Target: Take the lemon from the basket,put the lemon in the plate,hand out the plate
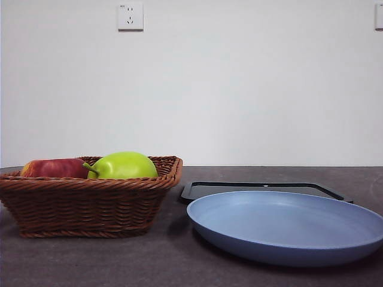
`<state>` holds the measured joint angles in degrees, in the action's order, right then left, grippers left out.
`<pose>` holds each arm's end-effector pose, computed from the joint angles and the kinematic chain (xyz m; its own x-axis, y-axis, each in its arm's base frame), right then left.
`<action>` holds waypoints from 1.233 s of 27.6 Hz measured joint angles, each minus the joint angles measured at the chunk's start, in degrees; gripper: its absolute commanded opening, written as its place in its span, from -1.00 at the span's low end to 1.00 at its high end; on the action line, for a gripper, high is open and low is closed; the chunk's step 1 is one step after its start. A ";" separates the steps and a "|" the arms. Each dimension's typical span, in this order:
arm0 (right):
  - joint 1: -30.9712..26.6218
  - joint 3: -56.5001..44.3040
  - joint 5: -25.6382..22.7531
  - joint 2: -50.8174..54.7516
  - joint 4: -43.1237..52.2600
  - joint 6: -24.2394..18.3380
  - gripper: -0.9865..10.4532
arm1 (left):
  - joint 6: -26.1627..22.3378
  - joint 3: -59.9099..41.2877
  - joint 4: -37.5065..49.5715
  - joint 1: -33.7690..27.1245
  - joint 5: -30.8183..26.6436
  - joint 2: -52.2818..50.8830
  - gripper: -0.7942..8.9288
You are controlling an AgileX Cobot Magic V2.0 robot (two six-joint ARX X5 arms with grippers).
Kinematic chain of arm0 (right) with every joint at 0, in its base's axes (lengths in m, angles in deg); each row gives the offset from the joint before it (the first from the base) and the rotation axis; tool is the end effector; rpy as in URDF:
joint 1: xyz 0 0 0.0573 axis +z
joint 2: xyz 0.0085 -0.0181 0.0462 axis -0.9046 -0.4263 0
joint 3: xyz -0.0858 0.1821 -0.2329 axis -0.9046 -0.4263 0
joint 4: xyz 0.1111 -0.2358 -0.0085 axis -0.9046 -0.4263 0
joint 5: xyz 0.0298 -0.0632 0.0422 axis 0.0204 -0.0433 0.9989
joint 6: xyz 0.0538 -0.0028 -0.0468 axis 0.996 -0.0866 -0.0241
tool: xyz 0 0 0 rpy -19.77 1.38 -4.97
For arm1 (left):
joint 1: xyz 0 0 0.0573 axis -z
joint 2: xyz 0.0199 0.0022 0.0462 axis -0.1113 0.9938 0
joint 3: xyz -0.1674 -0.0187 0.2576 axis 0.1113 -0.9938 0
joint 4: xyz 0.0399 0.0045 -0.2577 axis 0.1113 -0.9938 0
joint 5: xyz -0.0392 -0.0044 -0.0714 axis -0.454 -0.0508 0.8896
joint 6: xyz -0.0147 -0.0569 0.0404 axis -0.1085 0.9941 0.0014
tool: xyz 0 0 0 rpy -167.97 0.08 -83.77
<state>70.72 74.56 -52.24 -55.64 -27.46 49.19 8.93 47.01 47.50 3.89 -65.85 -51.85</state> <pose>0.0822 0.0158 0.1908 0.9534 0.2311 -0.1940 -0.1169 0.8755 0.4688 0.0799 -0.0188 0.1963 0.9248 -0.3663 -0.1028 0.2860 0.8475 -0.4471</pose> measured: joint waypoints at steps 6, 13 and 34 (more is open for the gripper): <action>0.00 9.27 0.00 -6.75 -4.74 -1.53 -0.82 | -0.02 8.17 -2.51 0.00 0.07 9.57 -0.82; 0.00 20.15 0.00 -16.76 -10.80 -7.04 -0.82 | -5.14 17.05 -4.44 0.00 4.15 22.21 -0.82; 0.02 32.28 16.13 -50.31 -29.83 -21.55 -0.54 | -18.56 38.07 -22.51 10.67 7.69 47.58 -0.43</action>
<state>70.75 106.84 -36.11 -105.95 -57.30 27.64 -9.63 85.09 24.99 14.55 -58.16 -4.26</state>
